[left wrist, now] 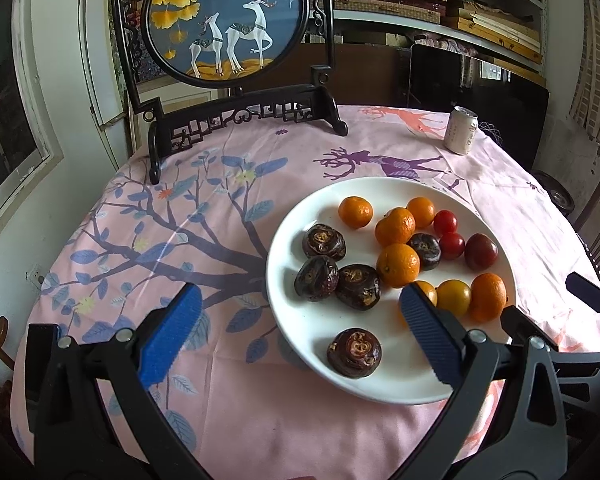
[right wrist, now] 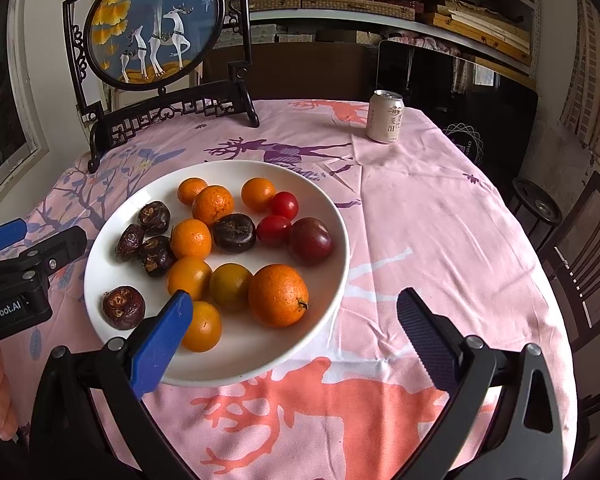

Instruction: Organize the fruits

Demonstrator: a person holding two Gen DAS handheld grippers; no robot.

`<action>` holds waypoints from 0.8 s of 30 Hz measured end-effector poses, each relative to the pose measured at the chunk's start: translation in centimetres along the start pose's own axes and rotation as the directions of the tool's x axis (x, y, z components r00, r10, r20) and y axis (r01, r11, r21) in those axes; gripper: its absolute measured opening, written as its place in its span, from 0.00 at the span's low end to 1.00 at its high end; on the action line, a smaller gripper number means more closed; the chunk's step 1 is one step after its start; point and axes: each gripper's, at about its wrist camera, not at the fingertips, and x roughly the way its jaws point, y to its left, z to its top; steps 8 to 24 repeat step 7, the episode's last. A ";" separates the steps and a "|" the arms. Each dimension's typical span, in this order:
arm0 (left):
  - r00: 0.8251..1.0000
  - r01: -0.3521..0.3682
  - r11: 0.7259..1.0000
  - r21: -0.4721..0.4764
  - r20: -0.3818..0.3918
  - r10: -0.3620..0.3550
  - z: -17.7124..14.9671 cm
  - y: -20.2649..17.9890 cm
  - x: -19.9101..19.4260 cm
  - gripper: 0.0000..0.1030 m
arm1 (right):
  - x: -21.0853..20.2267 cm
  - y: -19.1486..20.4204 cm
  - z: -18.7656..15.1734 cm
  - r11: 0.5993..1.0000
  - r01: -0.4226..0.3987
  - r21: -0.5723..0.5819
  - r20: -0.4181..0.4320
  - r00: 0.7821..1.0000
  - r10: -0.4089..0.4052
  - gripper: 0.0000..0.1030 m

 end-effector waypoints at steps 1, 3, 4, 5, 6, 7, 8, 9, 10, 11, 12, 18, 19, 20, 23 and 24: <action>1.000 0.003 1.000 -0.002 -0.005 -0.003 0.0 0.0 0.0 0.98 | 0.0 0.0 0.0 1.000 0.000 0.000 0.000 1.000 0.000 0.99; 1.000 0.008 1.000 -0.010 -0.014 -0.008 0.0 0.1 0.2 0.98 | 0.0 0.0 0.0 1.000 0.000 0.000 0.000 1.000 0.000 0.99; 1.000 0.009 1.000 -0.014 -0.016 -0.009 0.0 0.1 0.2 0.98 | 0.0 0.0 0.0 1.000 0.000 0.000 -0.001 1.000 0.000 0.99; 1.000 0.010 1.000 -0.017 -0.017 -0.010 -0.1 0.2 0.2 0.98 | 0.0 0.0 0.0 1.000 0.000 0.000 0.000 1.000 0.000 0.99; 1.000 0.010 1.000 -0.020 -0.017 -0.010 0.0 0.2 0.2 0.98 | 0.0 0.0 0.0 1.000 -0.001 0.000 0.000 1.000 0.001 0.99; 1.000 0.012 1.000 -0.022 -0.016 -0.013 0.0 0.3 0.2 0.98 | 0.0 0.0 0.0 1.000 0.000 0.001 0.000 1.000 0.000 0.99; 1.000 0.012 1.000 -0.022 -0.016 -0.013 0.0 0.3 0.2 0.98 | 0.0 0.0 0.0 1.000 0.000 0.001 0.000 1.000 0.000 0.99; 1.000 0.012 1.000 -0.022 -0.016 -0.013 0.0 0.3 0.2 0.98 | 0.0 0.0 0.0 1.000 0.000 0.001 0.000 1.000 0.000 0.99; 1.000 0.012 1.000 -0.022 -0.016 -0.013 0.0 0.3 0.2 0.98 | 0.0 0.0 0.0 1.000 0.000 0.001 0.000 1.000 0.000 0.99; 1.000 0.012 1.000 -0.022 -0.016 -0.013 0.0 0.3 0.2 0.98 | 0.0 0.0 0.0 1.000 0.000 0.001 0.000 1.000 0.000 0.99; 1.000 0.012 1.000 -0.022 -0.016 -0.013 0.0 0.3 0.2 0.98 | 0.0 0.0 0.0 1.000 0.000 0.001 0.000 1.000 0.000 0.99; 1.000 0.012 1.000 -0.022 -0.016 -0.013 0.0 0.3 0.2 0.98 | 0.0 0.0 0.0 1.000 0.000 0.001 0.000 1.000 0.000 0.99; 1.000 0.012 1.000 -0.022 -0.016 -0.013 0.0 0.3 0.2 0.98 | 0.0 0.0 0.0 1.000 0.000 0.001 0.000 1.000 0.000 0.99; 1.000 0.012 1.000 -0.022 -0.016 -0.013 0.0 0.3 0.2 0.98 | 0.0 0.0 0.0 1.000 0.000 0.001 0.000 1.000 0.000 0.99; 1.000 0.012 1.000 -0.022 -0.016 -0.013 0.0 0.3 0.2 0.98 | 0.0 0.0 0.0 1.000 0.000 0.001 0.000 1.000 0.000 0.99; 1.000 0.012 1.000 -0.022 -0.016 -0.013 0.0 0.3 0.2 0.98 | 0.0 0.0 0.0 1.000 0.000 0.001 0.000 1.000 0.000 0.99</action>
